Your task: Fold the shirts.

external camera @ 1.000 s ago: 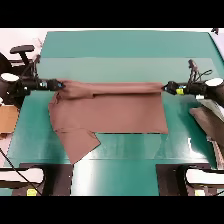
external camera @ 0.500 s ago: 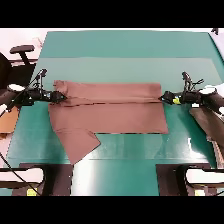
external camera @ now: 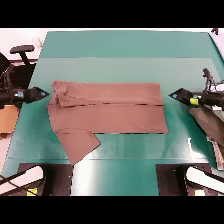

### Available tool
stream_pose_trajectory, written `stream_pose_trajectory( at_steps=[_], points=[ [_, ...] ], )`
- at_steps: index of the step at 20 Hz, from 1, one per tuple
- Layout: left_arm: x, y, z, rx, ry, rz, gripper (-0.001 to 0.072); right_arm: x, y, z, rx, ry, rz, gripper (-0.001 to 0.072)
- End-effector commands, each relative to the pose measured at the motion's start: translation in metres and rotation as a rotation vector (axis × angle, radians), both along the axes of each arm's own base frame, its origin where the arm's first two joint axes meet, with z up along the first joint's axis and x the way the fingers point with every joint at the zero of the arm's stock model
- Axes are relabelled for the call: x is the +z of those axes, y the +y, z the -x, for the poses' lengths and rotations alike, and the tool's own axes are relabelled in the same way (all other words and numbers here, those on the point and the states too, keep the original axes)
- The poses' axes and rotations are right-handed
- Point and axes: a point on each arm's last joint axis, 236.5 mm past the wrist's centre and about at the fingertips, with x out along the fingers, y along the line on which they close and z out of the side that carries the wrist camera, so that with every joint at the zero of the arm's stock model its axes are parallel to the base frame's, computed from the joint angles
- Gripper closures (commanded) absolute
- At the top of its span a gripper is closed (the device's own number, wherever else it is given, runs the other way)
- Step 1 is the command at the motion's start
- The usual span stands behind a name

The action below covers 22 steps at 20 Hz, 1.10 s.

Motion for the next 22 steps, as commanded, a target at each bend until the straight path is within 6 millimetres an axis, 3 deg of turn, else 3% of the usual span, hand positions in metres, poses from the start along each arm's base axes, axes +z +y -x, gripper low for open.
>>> stream_pose_trajectory(
  at_steps=[1, 3, 5, 11, 18, 22],
  points=[
    [-0.029, 0.002, 0.072, 0.104, 0.251, 0.025, 0.0073, 0.005, -0.001, 0.044, -0.022, 0.045, -0.044, 0.0058],
    [-0.059, -0.017, 0.108, 0.127, 0.424, 0.112, 0.0073, 0.003, -0.002, 0.058, -0.058, 0.031, -0.033, 0.0059],
    [-0.077, -0.037, 0.13, 0.121, 0.504, 0.183, 0.0073, 0.004, -0.005, 0.066, -0.087, 0.01, -0.016, 0.0061],
    [-0.092, -0.067, 0.156, 0.108, 0.591, 0.301, 0.0073, 0.011, -0.008, 0.064, -0.124, -0.016, -0.038, 0.009],
    [-0.111, -0.054, 0.164, 0.155, 0.624, 0.225, 0.0073, 0.01, -0.004, 0.061, -0.129, -0.002, -0.087, 0.01],
    [-0.109, -0.065, 0.154, 0.134, 0.59, 0.228, 0.0074, 0.021, -0.008, 0.057, -0.147, -0.054, -0.052, 0.0124]
  ],
)
